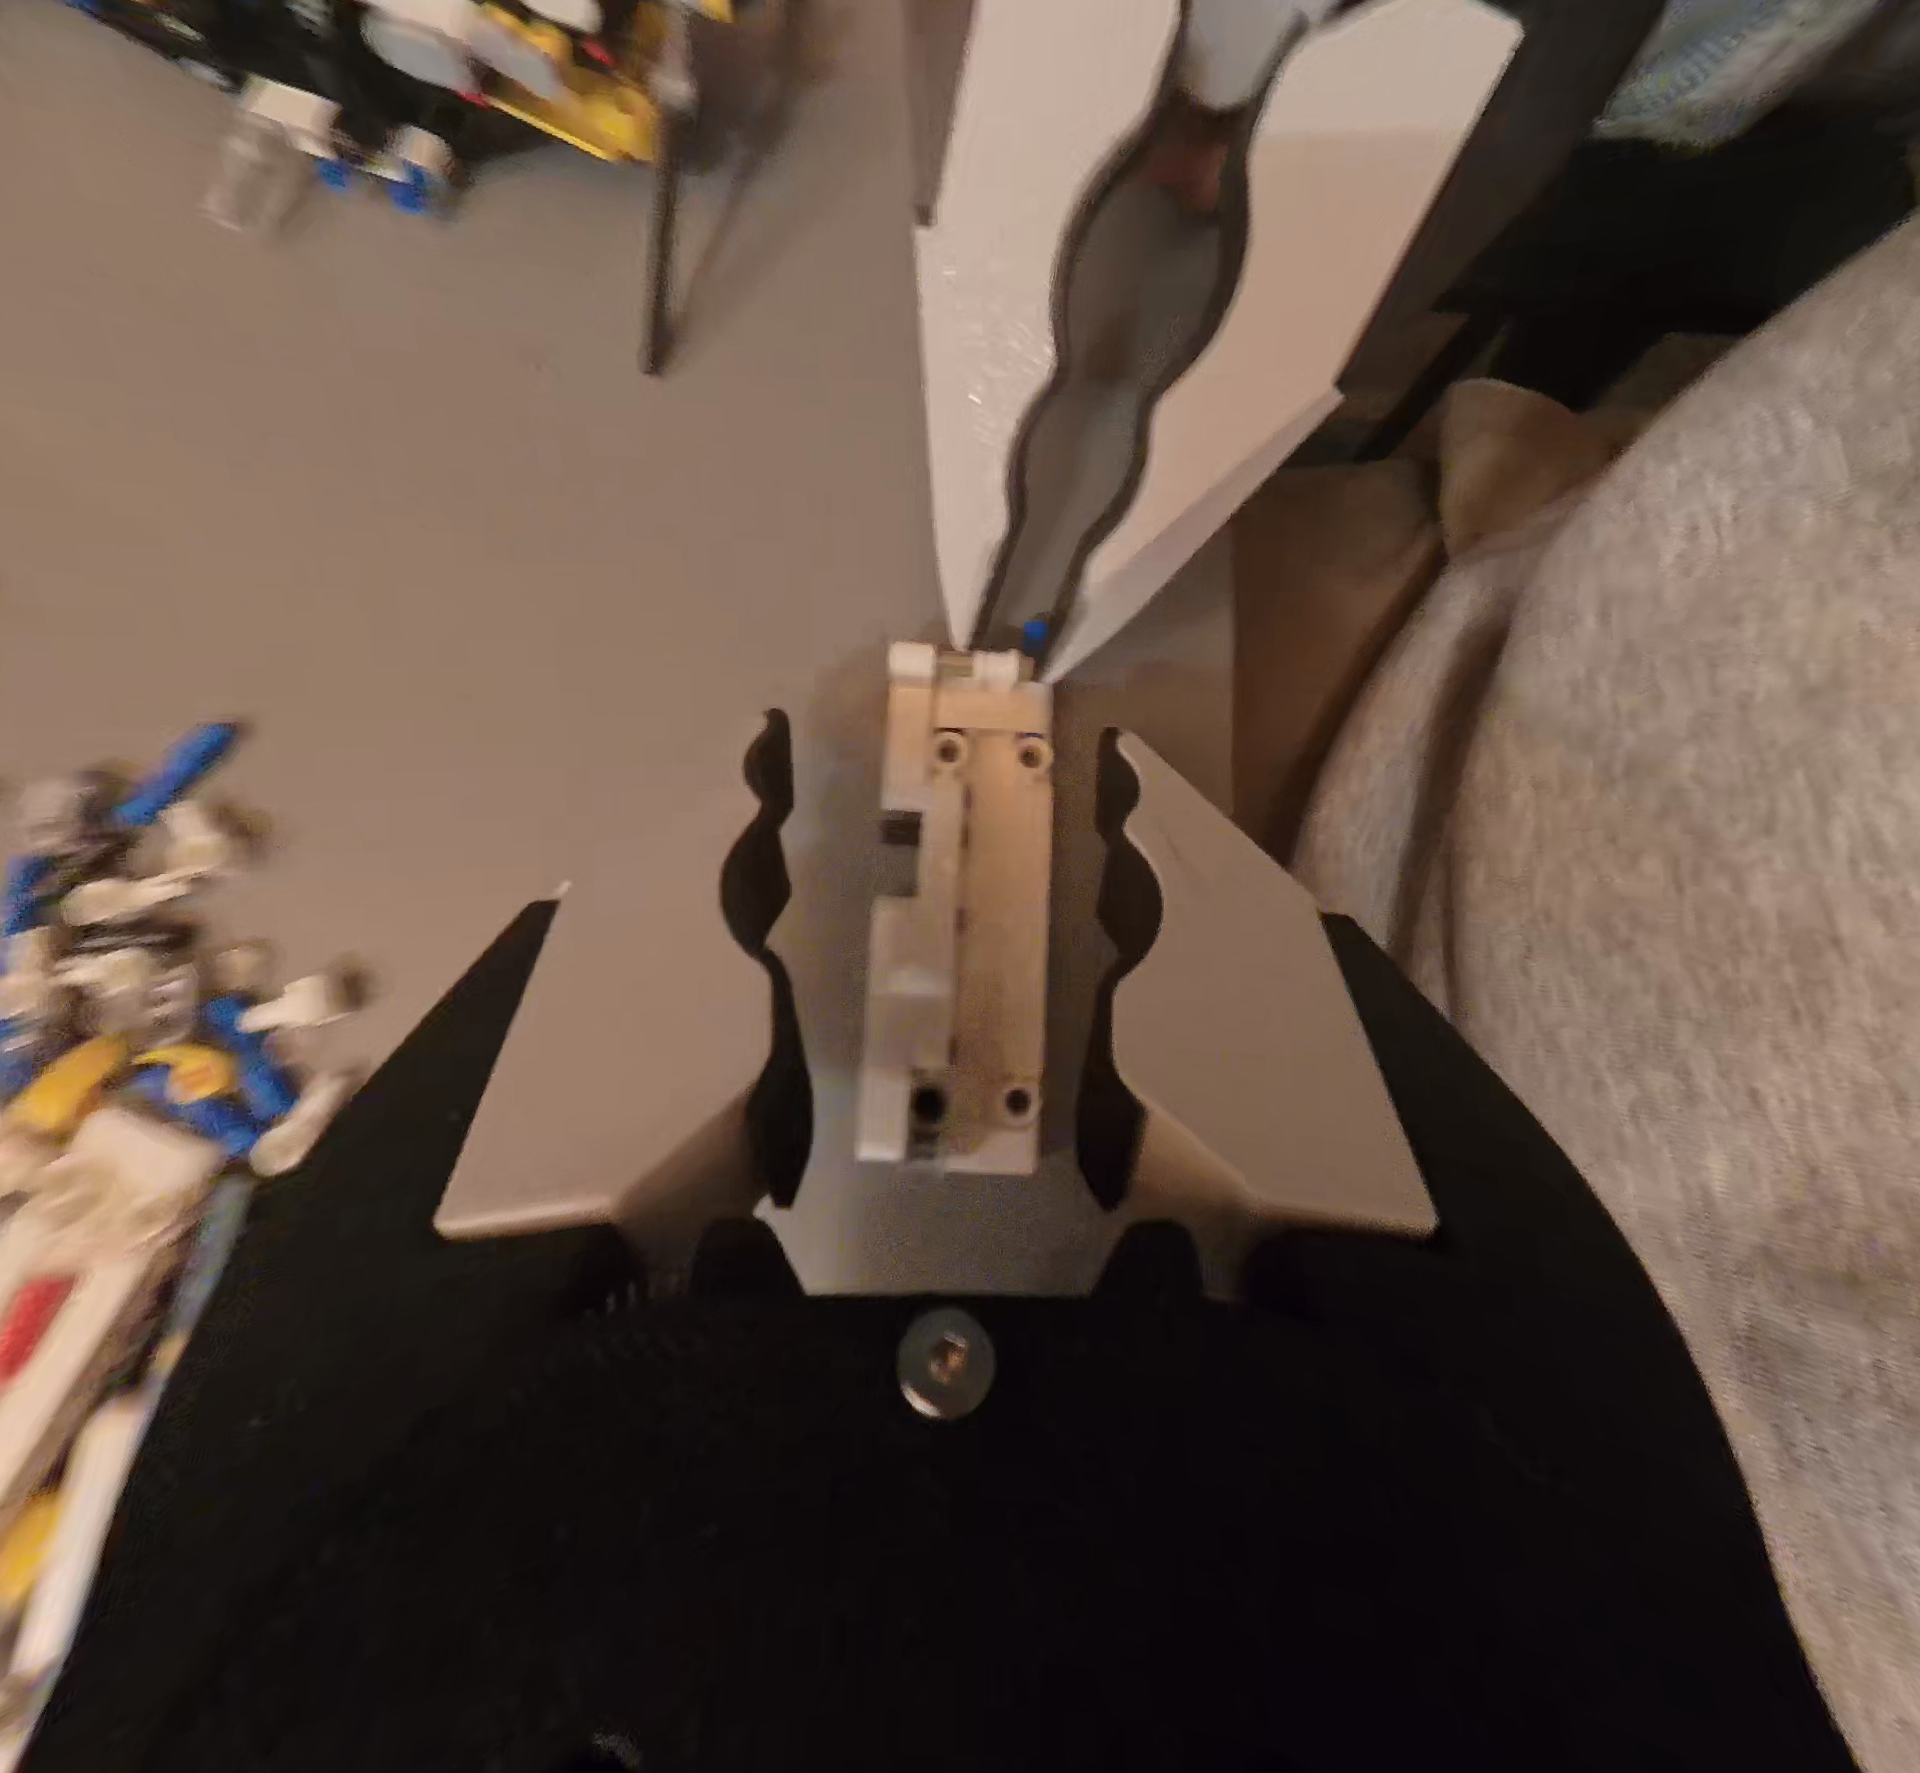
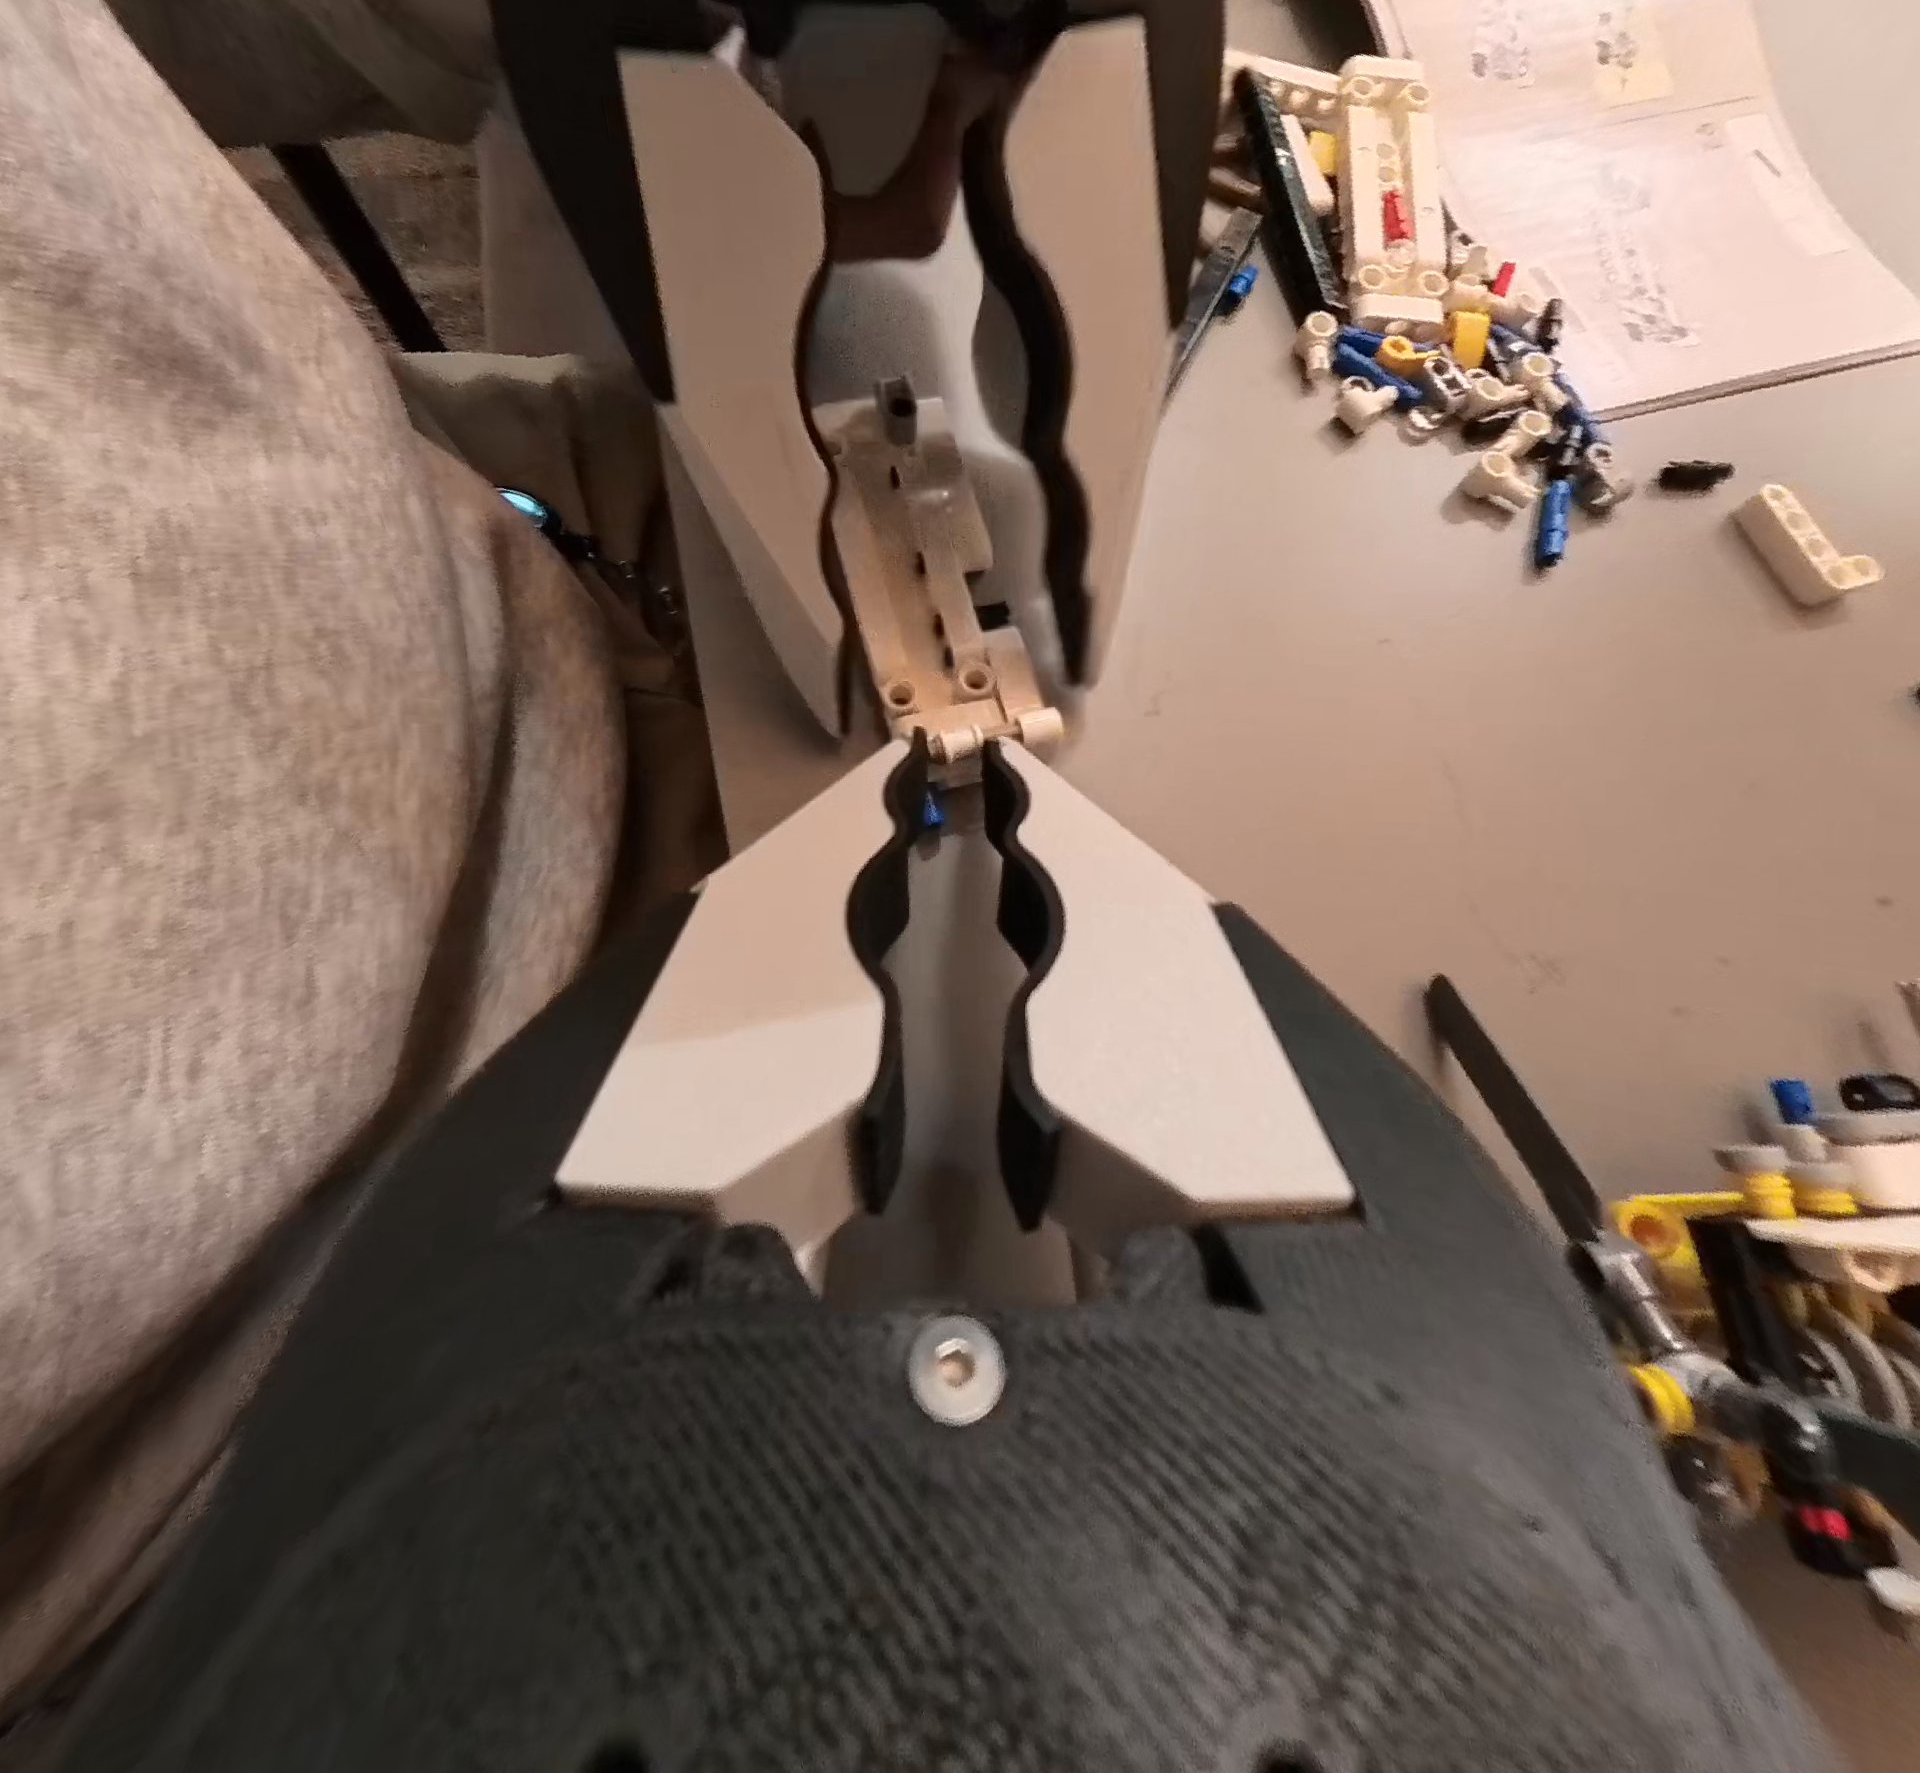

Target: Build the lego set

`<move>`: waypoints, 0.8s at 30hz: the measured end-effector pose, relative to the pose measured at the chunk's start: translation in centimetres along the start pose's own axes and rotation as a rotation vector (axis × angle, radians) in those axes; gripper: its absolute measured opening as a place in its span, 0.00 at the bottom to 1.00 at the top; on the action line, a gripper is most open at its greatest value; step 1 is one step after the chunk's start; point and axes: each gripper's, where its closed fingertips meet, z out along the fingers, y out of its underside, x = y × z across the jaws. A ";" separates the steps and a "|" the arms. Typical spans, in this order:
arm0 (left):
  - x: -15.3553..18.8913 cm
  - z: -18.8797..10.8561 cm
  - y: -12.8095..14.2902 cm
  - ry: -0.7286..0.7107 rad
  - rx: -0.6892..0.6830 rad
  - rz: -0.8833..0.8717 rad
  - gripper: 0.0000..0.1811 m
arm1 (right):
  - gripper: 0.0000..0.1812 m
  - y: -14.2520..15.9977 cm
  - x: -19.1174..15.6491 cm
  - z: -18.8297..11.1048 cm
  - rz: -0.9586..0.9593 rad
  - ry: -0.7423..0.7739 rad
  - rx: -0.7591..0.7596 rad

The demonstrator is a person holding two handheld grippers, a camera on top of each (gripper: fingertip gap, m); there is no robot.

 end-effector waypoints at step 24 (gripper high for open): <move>-4.5 -11.9 -1.2 -0.153 0.853 -0.472 0.25 | 0.17 0.8 4.5 -3.6 0.013 0.484 0.082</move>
